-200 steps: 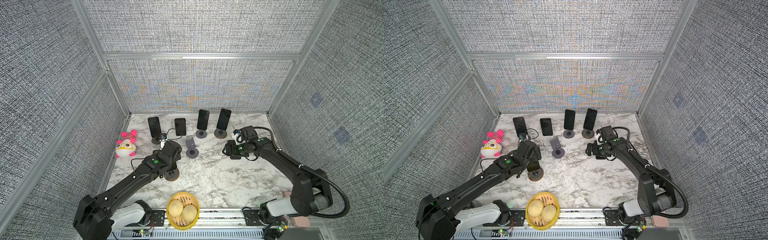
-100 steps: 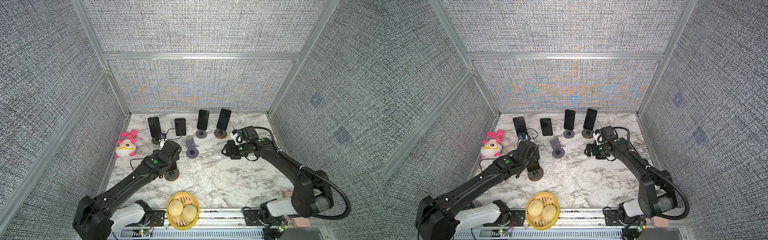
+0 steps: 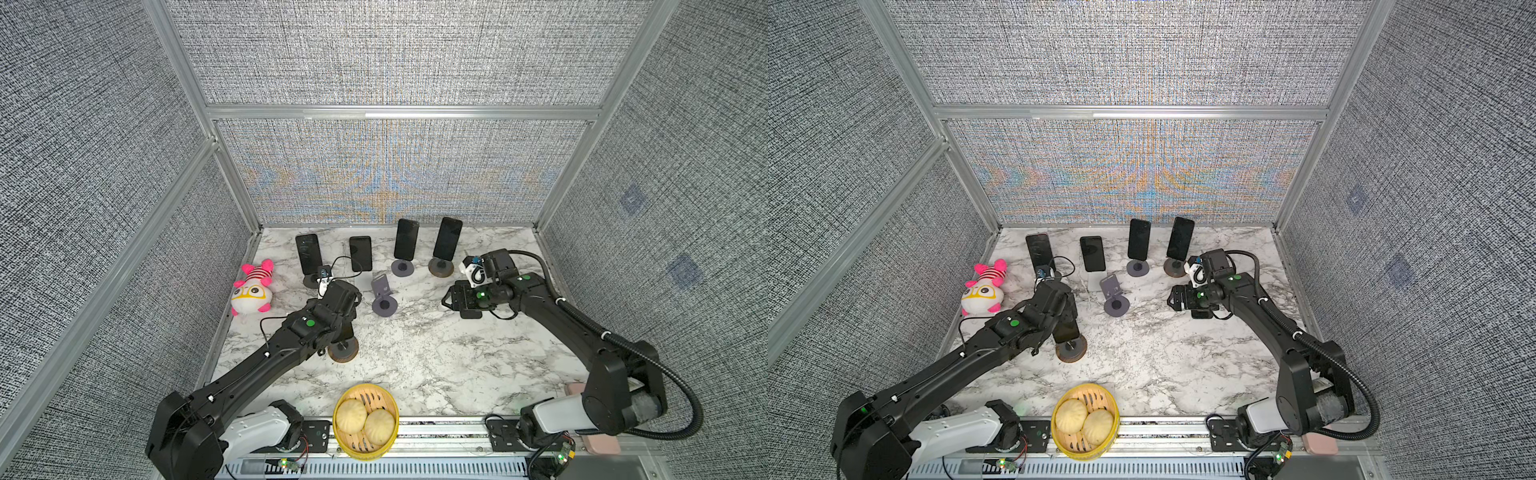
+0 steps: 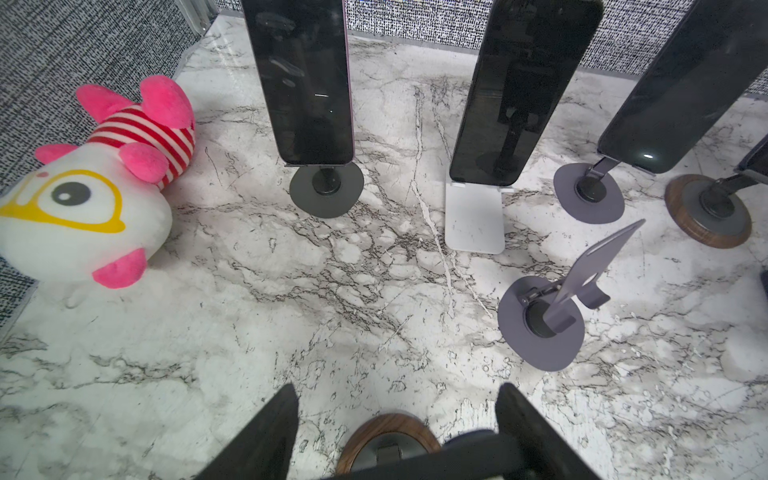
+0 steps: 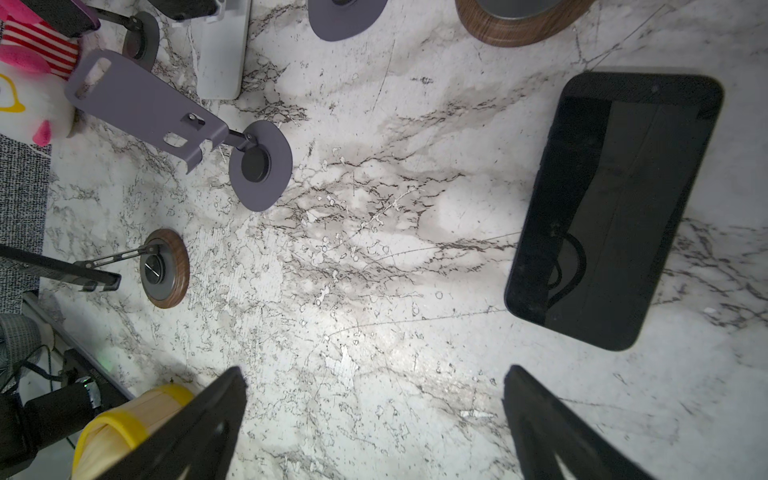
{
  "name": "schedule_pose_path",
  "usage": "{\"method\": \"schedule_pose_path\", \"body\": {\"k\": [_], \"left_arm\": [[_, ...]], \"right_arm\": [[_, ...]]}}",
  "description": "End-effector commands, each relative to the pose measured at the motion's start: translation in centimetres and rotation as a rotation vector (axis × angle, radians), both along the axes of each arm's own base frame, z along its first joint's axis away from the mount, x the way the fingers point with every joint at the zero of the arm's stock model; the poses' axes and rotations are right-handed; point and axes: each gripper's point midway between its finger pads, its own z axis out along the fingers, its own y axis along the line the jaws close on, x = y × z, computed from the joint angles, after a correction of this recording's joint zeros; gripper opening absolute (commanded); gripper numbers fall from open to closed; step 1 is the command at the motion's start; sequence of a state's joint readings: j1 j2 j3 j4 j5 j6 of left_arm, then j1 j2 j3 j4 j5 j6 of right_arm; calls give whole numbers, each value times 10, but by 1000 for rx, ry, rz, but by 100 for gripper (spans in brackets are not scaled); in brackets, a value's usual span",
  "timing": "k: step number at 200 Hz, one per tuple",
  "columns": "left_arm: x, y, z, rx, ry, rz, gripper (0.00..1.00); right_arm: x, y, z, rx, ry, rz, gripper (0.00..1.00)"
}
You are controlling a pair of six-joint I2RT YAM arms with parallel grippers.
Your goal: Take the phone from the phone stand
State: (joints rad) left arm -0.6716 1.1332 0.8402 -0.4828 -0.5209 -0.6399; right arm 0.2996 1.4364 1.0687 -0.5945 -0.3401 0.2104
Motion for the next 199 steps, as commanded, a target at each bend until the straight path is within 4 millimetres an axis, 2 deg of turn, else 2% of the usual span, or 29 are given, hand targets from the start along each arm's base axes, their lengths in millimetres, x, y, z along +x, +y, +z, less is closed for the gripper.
{"method": "schedule_pose_path", "body": {"k": [1,85,105,167,199], "left_arm": [[1,2,1,7,0,5,73],[1,-12,17,-4,25,-75,70],[0,-15,23,-11,33,-99,70],[-5,-37,54,-77,40,-233,70],[-6,-46,61,-124,52,-288,70]], "right_arm": [[0,2,2,6,2,9,97],[4,8,2,23,-6,41,97],[3,16,6,58,-15,95,97],[-12,56,51,263,-127,326,96],[-30,90,71,338,-236,481,93]]}}
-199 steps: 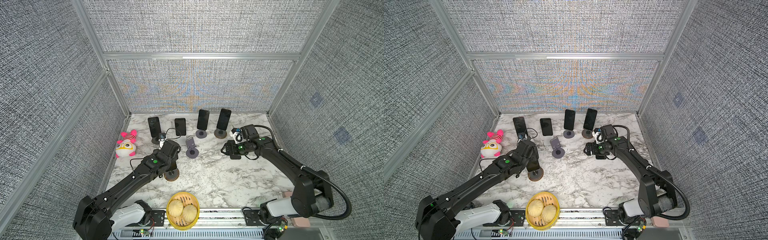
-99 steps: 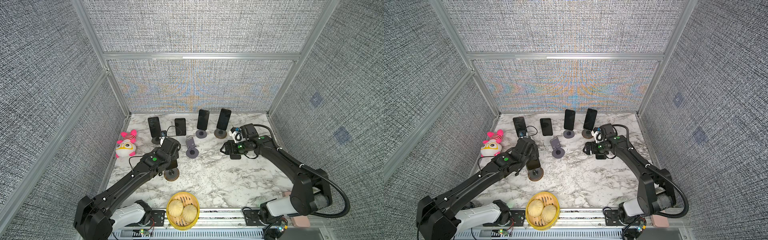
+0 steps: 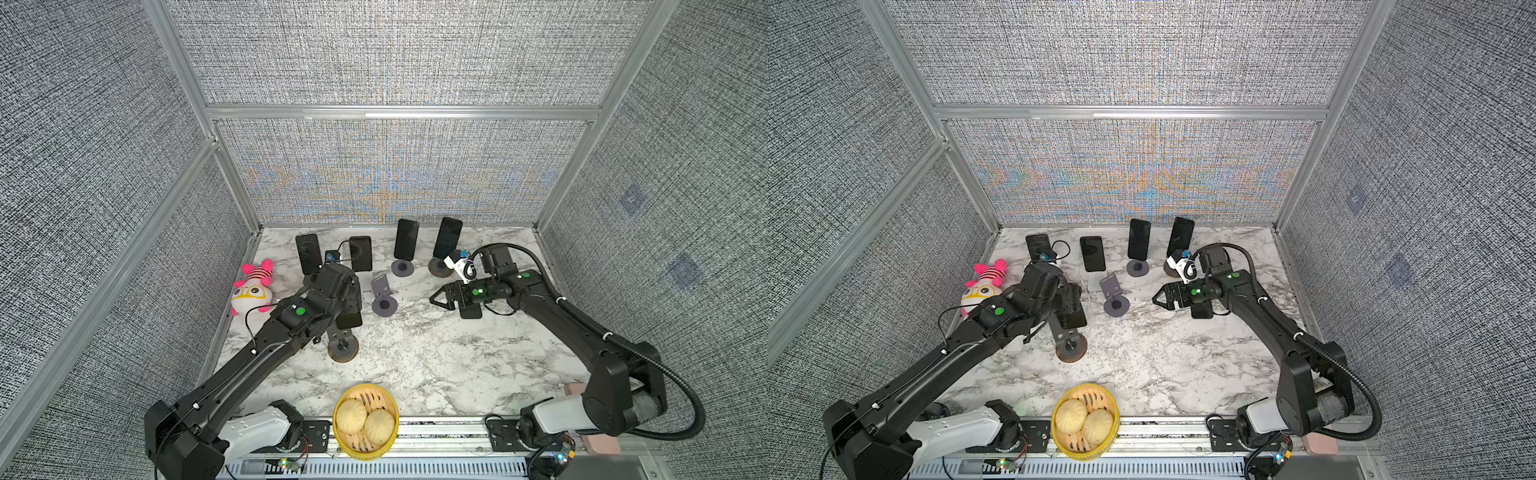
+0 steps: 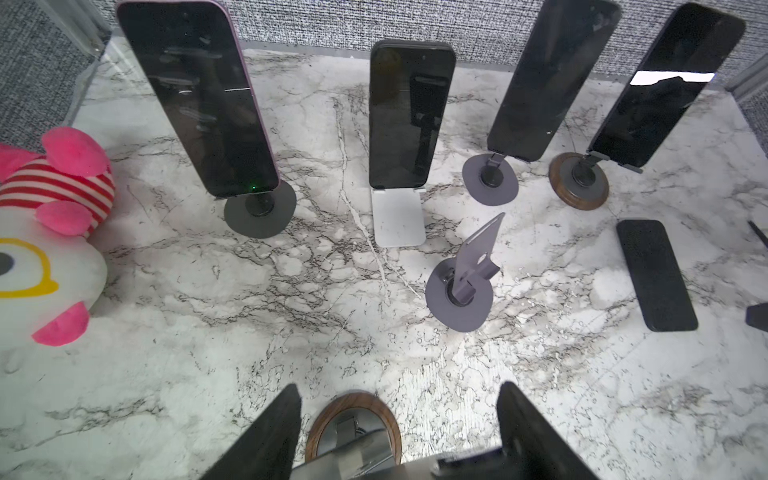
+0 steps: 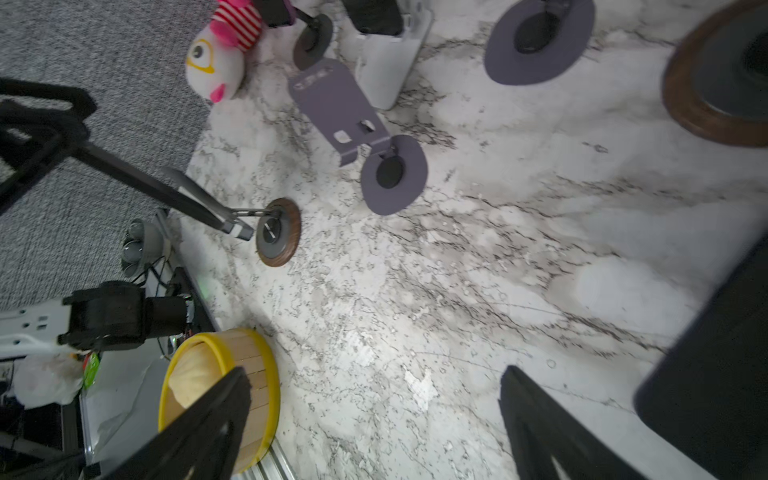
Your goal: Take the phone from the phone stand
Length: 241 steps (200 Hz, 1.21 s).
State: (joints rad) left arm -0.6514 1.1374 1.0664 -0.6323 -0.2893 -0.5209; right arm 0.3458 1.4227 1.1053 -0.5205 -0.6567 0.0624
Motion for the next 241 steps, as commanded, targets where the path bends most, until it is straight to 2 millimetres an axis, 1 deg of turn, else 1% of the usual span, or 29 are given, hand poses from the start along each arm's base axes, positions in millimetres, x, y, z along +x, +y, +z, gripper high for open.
{"method": "schedule_pose_path", "body": {"k": [1,18,40,54,80,99,109,137,164,183,200,219,241], "left_arm": [[-2,-11,5,-38,16,-71,70],[-2,-17,12,-103,15,-101,70],[-1,-26,21,-197,17,-143,70],[-1,-33,25,-240,23,-174,70],[-2,-43,32,-316,31,-231,70],[-2,-48,36,-356,32,-258,70],[-1,-50,37,-369,35,-267,70],[1,-53,36,-376,41,-279,70],[3,-56,33,-386,46,-284,70],[4,-55,34,-387,42,-282,70],[4,-54,34,-386,38,-278,69],[5,-52,34,-383,36,-269,69],[5,-50,32,-388,31,-257,69]], "right_arm": [[-13,30,23,107,-118,151,93],[-27,53,33,145,-211,238,87],[-36,78,44,204,-295,303,82],[-37,90,49,218,-329,315,78],[-36,111,57,244,-364,318,76],[-34,123,60,239,-388,316,73],[-33,128,60,233,-400,315,72],[-29,143,62,254,-392,322,63],[-22,155,62,268,-397,321,60],[-18,161,57,263,-388,323,59],[-17,166,54,264,-380,330,54],[-17,169,50,262,-367,331,47],[-17,170,50,281,-365,327,33]]}}
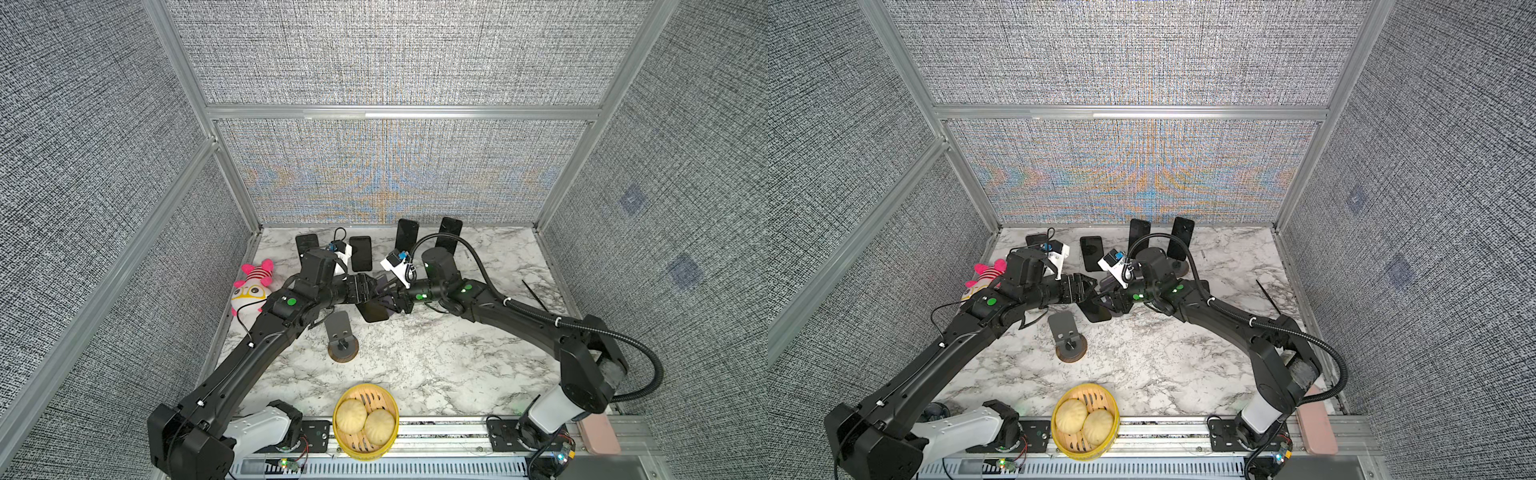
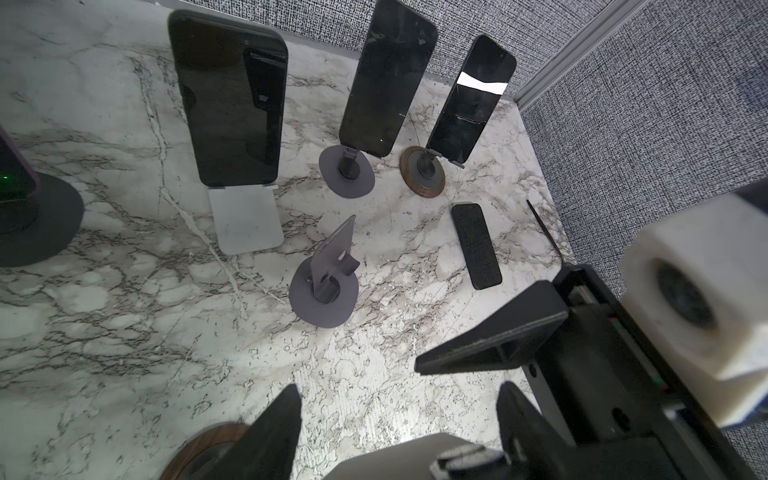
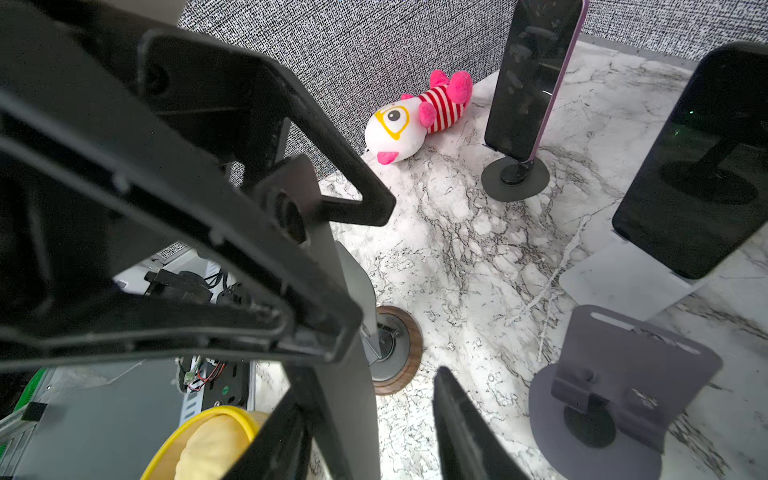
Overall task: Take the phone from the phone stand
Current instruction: 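Close the right gripper on the phone held by the left gripper, then lay the phone beside the first with the right gripper while the left arm withdraws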
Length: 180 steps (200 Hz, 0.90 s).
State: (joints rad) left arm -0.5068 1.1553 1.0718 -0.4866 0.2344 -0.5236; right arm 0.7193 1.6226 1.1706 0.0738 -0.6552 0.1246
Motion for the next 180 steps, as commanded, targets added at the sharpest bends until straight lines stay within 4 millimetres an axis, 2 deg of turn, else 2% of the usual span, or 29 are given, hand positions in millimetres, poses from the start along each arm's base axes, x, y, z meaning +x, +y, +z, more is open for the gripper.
{"method": "schedule_pose_path", "body": {"k": [1,35,52,70,85,101,111,149,180], "left_arm": [[5,-2,10,-36,-43,6,69],[6,-1,11,-49,-52,19,69],[6,-2,12,-67,-60,20,69],[6,-4,13,-90,-67,22,70],[7,-3,12,-93,-76,30,75],[8,1,14,-83,-97,46,86],[8,5,17,-71,-110,62,98],[6,13,30,-35,-146,66,99],[3,24,39,28,-182,77,99]], "right_arm": [[1,3,9,39,-13,-3,33],[1,2,8,46,-10,-10,8],[1,0,6,39,-5,-15,0],[1,0,6,40,1,-15,0],[3,0,7,41,10,-21,0],[5,-2,8,40,23,-30,0],[7,-4,8,36,37,-41,0],[11,-16,4,5,78,-79,0],[22,-53,-1,-16,142,-160,0]]}}
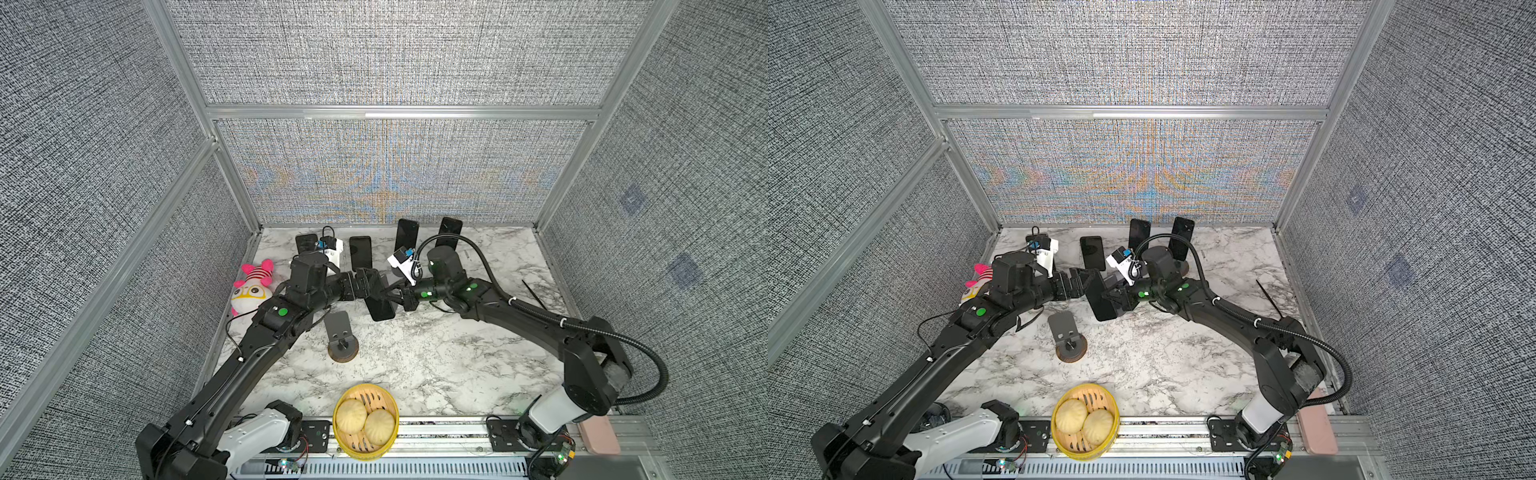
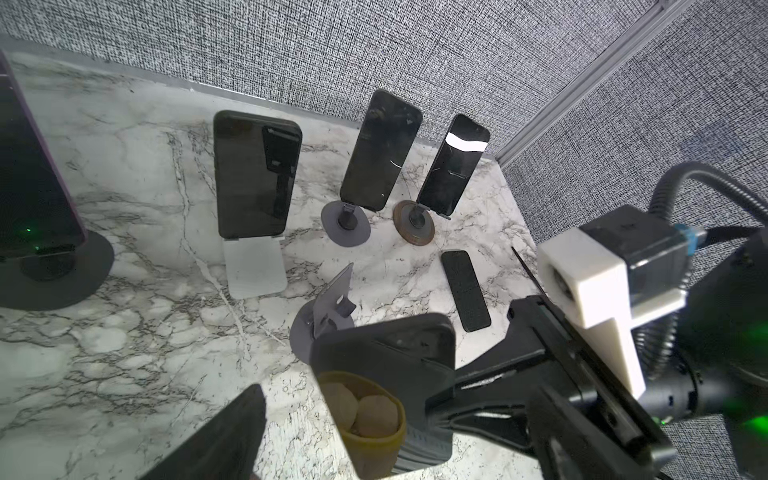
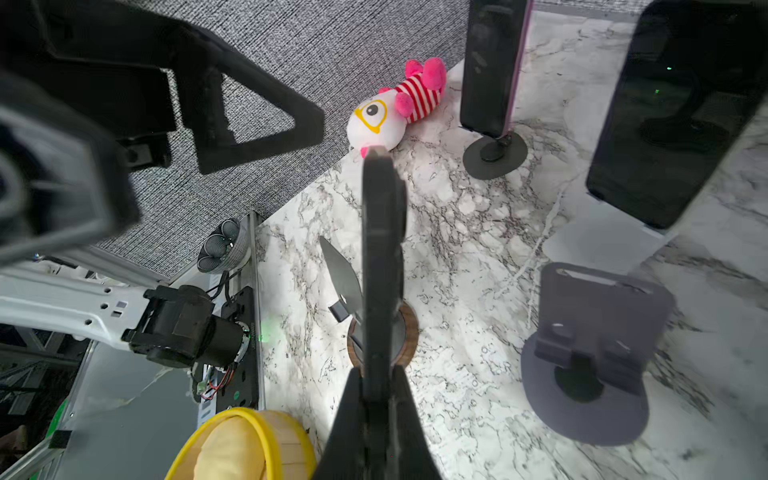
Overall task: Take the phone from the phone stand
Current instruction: 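Lay the phone beside the first with the right gripper while the left arm withdraws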
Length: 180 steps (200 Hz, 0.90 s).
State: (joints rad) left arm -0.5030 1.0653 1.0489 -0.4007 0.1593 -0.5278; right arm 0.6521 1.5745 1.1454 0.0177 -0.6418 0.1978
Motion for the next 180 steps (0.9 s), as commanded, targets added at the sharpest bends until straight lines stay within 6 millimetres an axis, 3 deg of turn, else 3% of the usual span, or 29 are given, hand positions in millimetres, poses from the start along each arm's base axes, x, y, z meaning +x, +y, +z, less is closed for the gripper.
{"method": "schedule_pose_path", "body": {"k": [1,32,63,98,140,180], "left_arm": [[-2,11,3,72,-29,14,99],[-2,20,3,153,-32,10,99],[-2,27,7,217,-47,-4,99],[3,40,-13,304,11,15,99],[10,58,-31,363,32,48,99],[15,59,-41,336,60,29,99]], "right_arm": [[6,-25,0,-1,58,-57,0],[16,-79,-4,-19,153,-162,0],[25,-144,-28,-139,259,-331,0],[35,-197,-55,-152,417,-437,0],[50,-230,-77,-129,546,-518,0],[60,-239,-97,-156,606,-533,0]]}}
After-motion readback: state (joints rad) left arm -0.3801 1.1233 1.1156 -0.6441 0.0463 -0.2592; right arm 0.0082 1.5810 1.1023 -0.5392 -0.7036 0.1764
